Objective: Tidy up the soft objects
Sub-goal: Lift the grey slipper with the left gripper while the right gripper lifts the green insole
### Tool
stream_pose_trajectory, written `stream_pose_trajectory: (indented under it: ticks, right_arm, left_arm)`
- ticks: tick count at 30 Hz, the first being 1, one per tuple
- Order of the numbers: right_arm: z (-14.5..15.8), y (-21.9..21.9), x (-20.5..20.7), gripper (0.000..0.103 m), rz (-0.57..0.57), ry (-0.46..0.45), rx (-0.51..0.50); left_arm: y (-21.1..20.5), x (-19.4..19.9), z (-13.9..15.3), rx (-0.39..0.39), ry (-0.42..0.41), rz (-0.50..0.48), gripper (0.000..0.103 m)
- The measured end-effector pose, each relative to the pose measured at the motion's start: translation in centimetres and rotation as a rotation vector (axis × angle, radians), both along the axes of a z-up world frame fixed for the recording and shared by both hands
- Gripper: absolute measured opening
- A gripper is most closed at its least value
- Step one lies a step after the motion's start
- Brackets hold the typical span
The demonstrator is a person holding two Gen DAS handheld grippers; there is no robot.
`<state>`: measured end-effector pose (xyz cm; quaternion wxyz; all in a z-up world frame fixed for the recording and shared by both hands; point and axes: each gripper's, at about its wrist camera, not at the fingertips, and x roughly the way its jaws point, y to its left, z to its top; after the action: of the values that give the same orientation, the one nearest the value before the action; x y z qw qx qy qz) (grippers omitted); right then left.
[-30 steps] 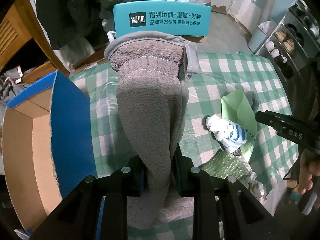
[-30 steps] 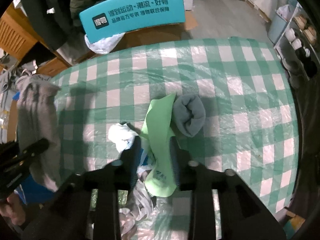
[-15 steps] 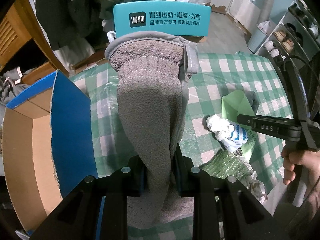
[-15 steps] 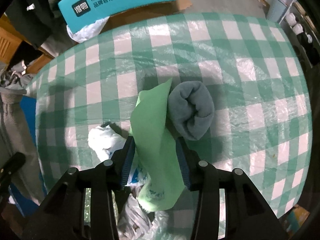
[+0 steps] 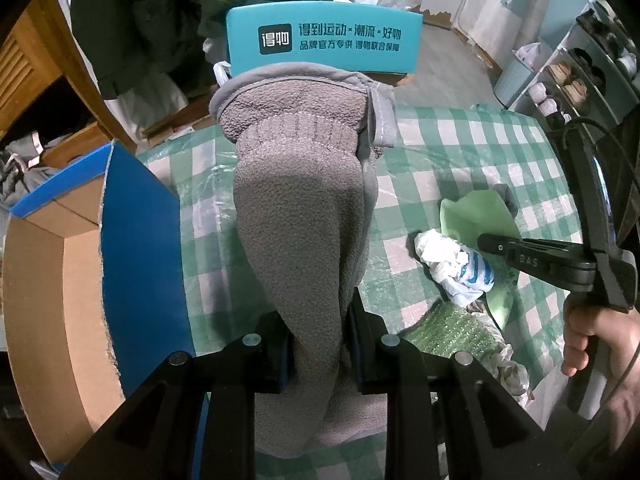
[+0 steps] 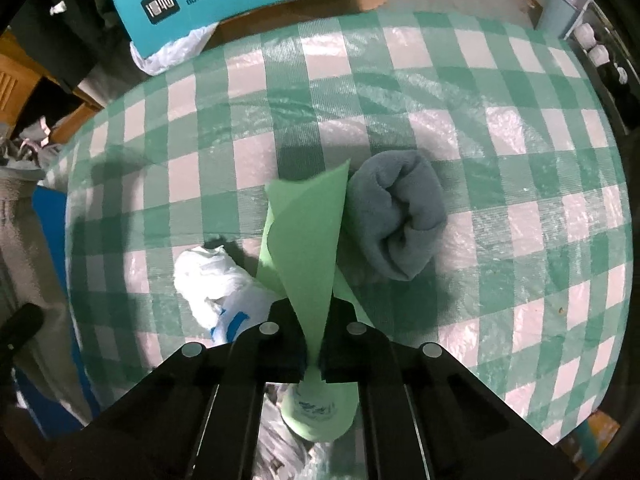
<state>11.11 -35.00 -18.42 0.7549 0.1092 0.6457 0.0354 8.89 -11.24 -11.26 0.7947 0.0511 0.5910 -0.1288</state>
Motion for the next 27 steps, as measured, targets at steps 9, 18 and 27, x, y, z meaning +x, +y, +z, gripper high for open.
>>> stream_pose_trajectory:
  ticks: [9,18,27]
  right_arm:
    - [3.6,0.1,-1.6,0.001,0.008,-0.083,0.025]
    - [7.4,1.2,-2.7,0.001,0.023,-0.160,0.054]
    - [11.4,3.0,-3.9,0.001,0.064,-0.235,0.080]
  left_arm:
    - [0.3,-0.8,1.4,-0.002,-0.034,-0.004,0.023]
    - [1.1,-1.6,3.0,0.000,-0.073,-0.001,0.023]
    - [2.1,-2.8,4.8,0.006,-0.120,0.004,0.023]
